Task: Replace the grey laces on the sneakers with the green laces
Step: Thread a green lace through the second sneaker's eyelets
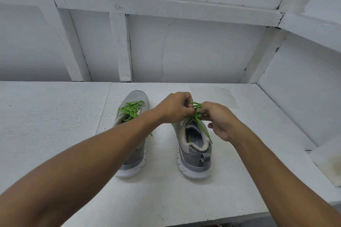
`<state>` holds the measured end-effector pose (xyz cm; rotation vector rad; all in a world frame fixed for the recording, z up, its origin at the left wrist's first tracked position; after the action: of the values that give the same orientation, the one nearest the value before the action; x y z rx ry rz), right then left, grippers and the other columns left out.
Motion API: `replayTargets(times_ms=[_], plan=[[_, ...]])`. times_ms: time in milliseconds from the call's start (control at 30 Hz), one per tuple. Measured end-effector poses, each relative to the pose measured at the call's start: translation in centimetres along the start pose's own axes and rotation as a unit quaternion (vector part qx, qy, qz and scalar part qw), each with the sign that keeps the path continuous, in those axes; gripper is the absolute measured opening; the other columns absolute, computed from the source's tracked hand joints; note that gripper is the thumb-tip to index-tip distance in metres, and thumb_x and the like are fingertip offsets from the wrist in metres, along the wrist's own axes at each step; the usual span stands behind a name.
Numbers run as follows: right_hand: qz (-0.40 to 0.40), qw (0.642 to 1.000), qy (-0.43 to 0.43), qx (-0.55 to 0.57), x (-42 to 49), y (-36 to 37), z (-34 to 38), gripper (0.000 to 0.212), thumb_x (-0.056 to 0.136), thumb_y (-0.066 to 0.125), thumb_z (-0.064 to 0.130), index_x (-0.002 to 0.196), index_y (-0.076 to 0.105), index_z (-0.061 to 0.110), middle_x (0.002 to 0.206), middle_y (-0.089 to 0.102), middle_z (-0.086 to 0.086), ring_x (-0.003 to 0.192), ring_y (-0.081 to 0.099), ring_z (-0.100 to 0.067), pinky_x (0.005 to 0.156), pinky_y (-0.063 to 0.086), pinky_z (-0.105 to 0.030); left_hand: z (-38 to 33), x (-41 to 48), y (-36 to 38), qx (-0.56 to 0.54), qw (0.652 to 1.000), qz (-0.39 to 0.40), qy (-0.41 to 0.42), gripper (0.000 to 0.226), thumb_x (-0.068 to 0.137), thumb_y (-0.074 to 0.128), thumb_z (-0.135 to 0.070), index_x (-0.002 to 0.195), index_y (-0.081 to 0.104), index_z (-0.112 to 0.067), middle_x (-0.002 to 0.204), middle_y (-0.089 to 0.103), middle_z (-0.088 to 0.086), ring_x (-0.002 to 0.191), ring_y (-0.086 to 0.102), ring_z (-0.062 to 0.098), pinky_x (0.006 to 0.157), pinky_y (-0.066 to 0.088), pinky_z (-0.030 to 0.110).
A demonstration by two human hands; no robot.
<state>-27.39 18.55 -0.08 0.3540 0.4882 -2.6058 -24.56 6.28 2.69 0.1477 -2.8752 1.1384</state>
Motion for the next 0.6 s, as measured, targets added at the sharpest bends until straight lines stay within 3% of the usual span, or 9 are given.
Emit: replayTargets(times_ms=[167, 267, 400, 600], plan=[[-0.043, 0.996, -0.054, -0.046, -0.2, -0.5, 0.6, 0.014, 0.088, 0.055, 0.012, 0.101, 0.057, 0.018, 0.092, 0.062, -0.005, 0.081, 0.057, -0.016, 0.064, 0.04, -0.028, 1.2, 0.1, 0.5, -0.121, 0.992, 0.015, -0.044, 0.015, 0.083, 0.067, -0.015, 0.074, 0.055, -0.015, 0.08, 0.063, 0.01, 0.073, 0.055, 0.017, 0.072, 0.05, 0.041], [-0.061, 0.991, -0.089, -0.079, -0.4, -0.9, 1.0, 0.005, 0.089, 0.061, 0.016, 0.093, 0.064, 0.017, 0.089, 0.065, 0.0, 0.079, 0.058, -0.012, 0.066, 0.044, -0.026, 1.5, 0.0, 0.5, -0.136, 0.989, 0.019, -0.05, 0.017, 0.086, 0.067, -0.013, 0.075, 0.054, -0.014, 0.077, 0.059, 0.006, 0.07, 0.052, 0.016, 0.067, 0.043, 0.03], [-0.055, 0.994, -0.068, -0.061, -0.2, -1.2, 0.6, 0.012, 0.088, 0.059, 0.011, 0.082, 0.069, 0.013, 0.091, 0.069, -0.009, 0.087, 0.062, -0.021, 0.064, 0.044, -0.026, 1.5, 0.5, 0.6, -0.102, 0.994, 0.017, -0.038, 0.013, 0.082, 0.068, -0.018, 0.077, 0.057, -0.014, 0.081, 0.066, 0.015, 0.073, 0.057, 0.018, 0.075, 0.052, 0.043], [-0.002, 0.996, -0.016, 0.086, 0.2, 0.1, 0.1, 0.016, 0.088, 0.048, -0.001, 0.082, 0.05, 0.014, 0.084, 0.056, -0.005, 0.082, 0.055, -0.018, 0.068, 0.037, -0.032, 1.3, 0.7, 0.5, -0.066, 0.997, 0.003, -0.036, 0.01, 0.083, 0.067, -0.018, 0.084, 0.061, -0.009, 0.086, 0.066, 0.009, 0.078, 0.059, 0.019, 0.079, 0.053, 0.044]])
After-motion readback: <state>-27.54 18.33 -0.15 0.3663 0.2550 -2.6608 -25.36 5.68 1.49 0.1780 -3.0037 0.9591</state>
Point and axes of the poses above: each hand's wrist, its own x-axis towards the middle knuckle, its own y-axis out of the palm, z = x × y, the point moved 9 cm from there along x, towards the middle knuckle
